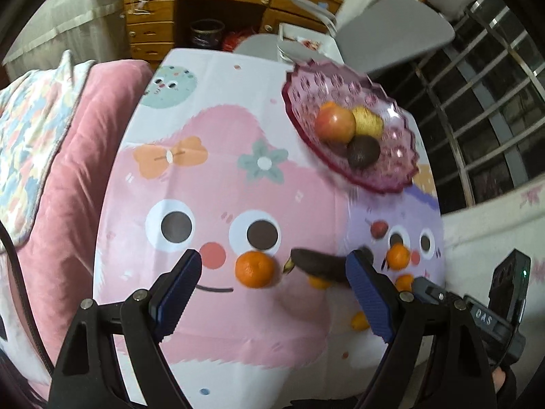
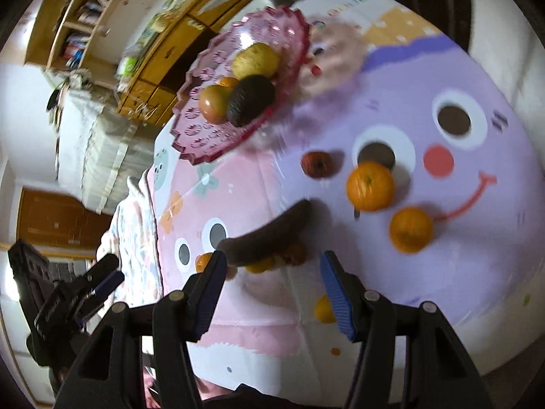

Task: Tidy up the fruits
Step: 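Grasp the large orange with the left tool while the right tool grasps the yellow lemon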

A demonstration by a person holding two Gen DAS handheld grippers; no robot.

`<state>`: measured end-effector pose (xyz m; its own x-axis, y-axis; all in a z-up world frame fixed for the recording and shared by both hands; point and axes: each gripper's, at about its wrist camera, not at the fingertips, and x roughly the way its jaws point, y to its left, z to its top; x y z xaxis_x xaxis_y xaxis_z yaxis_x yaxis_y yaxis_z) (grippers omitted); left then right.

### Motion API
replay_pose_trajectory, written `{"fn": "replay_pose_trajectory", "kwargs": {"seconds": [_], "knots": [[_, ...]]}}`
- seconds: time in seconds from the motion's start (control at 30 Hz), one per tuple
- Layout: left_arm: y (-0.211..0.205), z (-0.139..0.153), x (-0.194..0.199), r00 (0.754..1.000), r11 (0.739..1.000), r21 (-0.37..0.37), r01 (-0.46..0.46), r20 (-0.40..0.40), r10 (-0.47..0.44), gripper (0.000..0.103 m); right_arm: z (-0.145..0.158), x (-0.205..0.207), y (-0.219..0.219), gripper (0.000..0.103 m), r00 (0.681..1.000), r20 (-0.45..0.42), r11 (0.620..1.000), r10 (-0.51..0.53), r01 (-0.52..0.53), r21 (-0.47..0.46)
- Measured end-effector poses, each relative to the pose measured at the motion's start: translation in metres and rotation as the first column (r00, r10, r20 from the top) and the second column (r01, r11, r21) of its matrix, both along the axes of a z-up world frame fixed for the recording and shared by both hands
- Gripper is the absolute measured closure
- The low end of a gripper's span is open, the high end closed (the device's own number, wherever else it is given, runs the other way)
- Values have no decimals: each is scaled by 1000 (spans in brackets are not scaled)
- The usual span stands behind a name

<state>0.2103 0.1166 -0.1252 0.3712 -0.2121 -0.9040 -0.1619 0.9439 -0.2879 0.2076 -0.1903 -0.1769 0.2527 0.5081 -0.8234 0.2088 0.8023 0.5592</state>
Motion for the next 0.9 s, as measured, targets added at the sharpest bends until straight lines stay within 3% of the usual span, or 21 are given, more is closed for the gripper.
{"fn": "replay_pose_trajectory", "kwargs": {"seconds": [0.3,0.5,0.9], "knots": [[0,-30,0,982,983,37,182,-54,-179,17,-18,-42,15,45,980,-31,981,-195,194,-31],[-8,-57,2,957,956,55,288,-59,-285,17,-28,-67,23,45,953,5,942,-302,300,-151],[-27,-107,3,910,910,46,413,-59,-410,23,-47,-87,46,49,954,108,876,-281,301,-377]]}}
